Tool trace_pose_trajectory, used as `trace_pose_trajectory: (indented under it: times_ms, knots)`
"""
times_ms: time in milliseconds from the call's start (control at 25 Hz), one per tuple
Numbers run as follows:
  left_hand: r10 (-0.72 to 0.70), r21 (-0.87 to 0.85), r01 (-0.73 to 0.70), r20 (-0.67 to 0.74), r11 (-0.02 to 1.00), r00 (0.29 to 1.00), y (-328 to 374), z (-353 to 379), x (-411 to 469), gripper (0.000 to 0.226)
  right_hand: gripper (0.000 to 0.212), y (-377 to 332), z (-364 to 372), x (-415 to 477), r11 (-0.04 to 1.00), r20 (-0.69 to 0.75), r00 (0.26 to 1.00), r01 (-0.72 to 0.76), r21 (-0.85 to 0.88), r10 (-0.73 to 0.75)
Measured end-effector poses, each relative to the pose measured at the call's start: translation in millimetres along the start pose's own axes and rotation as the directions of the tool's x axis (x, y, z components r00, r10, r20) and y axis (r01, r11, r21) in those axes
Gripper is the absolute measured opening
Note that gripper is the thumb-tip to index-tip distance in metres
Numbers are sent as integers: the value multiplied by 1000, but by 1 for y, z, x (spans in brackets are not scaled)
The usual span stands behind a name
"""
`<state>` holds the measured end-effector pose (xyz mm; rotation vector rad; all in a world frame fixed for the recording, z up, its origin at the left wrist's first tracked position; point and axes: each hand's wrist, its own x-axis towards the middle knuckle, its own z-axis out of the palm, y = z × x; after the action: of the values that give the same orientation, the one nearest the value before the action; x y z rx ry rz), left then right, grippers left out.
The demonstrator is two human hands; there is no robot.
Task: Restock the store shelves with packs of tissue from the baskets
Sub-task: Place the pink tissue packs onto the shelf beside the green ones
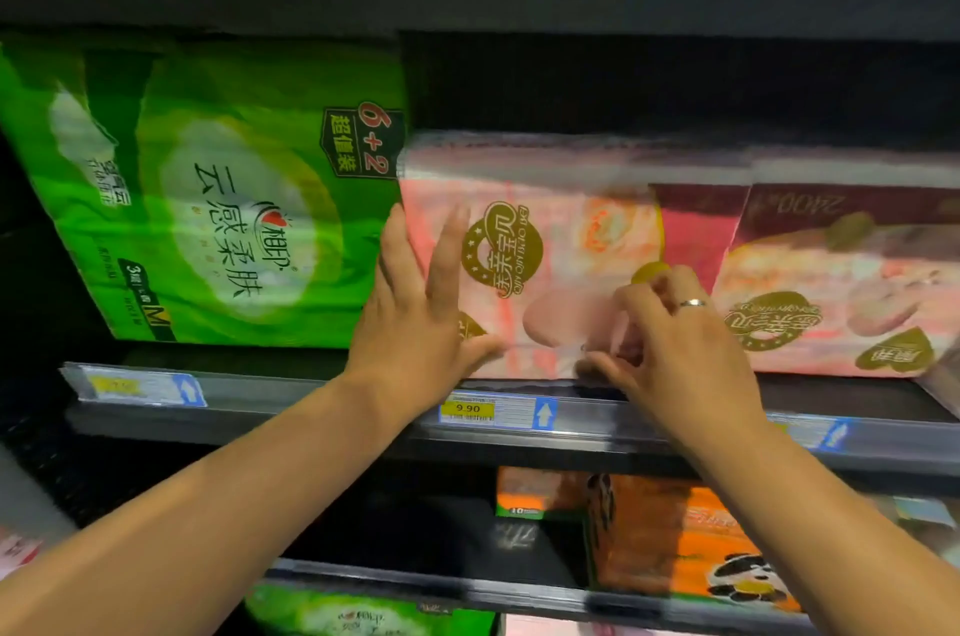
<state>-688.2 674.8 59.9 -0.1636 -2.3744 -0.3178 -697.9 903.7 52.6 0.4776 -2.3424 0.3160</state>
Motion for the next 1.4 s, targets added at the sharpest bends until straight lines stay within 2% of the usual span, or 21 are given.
trace_pose_trajectory:
  times_ms: [120, 200, 360, 480, 520, 640, 760, 880, 960, 1080, 1160, 1240, 1360, 1400]
  knots:
    - [90, 338, -76, -25, 938, 996, -7, 4, 9, 137, 42, -8, 8, 11, 998, 70, 997, 38, -49, -35]
    - [125, 429, -92, -48, 899, 991, -12, 9, 21, 134, 40, -3, 14, 20, 997, 100, 994, 58, -58, -52]
    - [167, 493, -118, -56, 862, 984, -18, 20, 20, 119, 40, 5, 22, 36, 986, 181, 982, 88, -140, -62]
    - [249, 479, -175, -95, 860, 964, -20, 9, 31, 99, 37, 6, 22, 47, 974, 222, 974, 84, -211, -35]
    - [293, 485, -223, -73, 846, 953, -19, 7, 38, 98, 36, 6, 21, 50, 973, 234, 972, 76, -218, -24]
    - [342, 494, -328, 66, 805, 938, -12, 13, 49, 115, 36, 4, 19, 53, 966, 277, 961, 83, -246, -12]
    - [289, 524, -308, 120, 794, 950, -5, 24, 51, 131, 34, 5, 21, 58, 950, 323, 946, 114, -291, -15]
    - [259, 531, -283, 121, 798, 958, -1, 30, 55, 135, 33, 10, 24, 69, 940, 350, 936, 155, -305, -41]
    - [259, 510, -311, 173, 802, 950, 2, 32, 59, 133, 39, 12, 28, 71, 941, 356, 933, 162, -299, -48]
    - [332, 439, -370, 164, 819, 929, -2, 34, 61, 118, 43, 13, 27, 76, 934, 360, 933, 119, -336, 11]
    - [360, 339, -353, 42, 872, 932, -7, 37, 60, 94, 41, 12, 24, 78, 933, 326, 945, 107, -345, 12]
    - [329, 245, -302, -78, 921, 941, -8, 40, 61, 75, 30, 12, 16, 82, 936, 303, 952, 69, -344, 41]
    - [360, 249, -328, -94, 911, 928, -3, 41, 60, 65, 36, 6, 4, 94, 936, 335, 939, 49, -348, 76]
    - [368, 235, -337, -101, 912, 924, -3, 39, 60, 67, 44, 2, 4, 98, 928, 231, 972, 47, -369, 43]
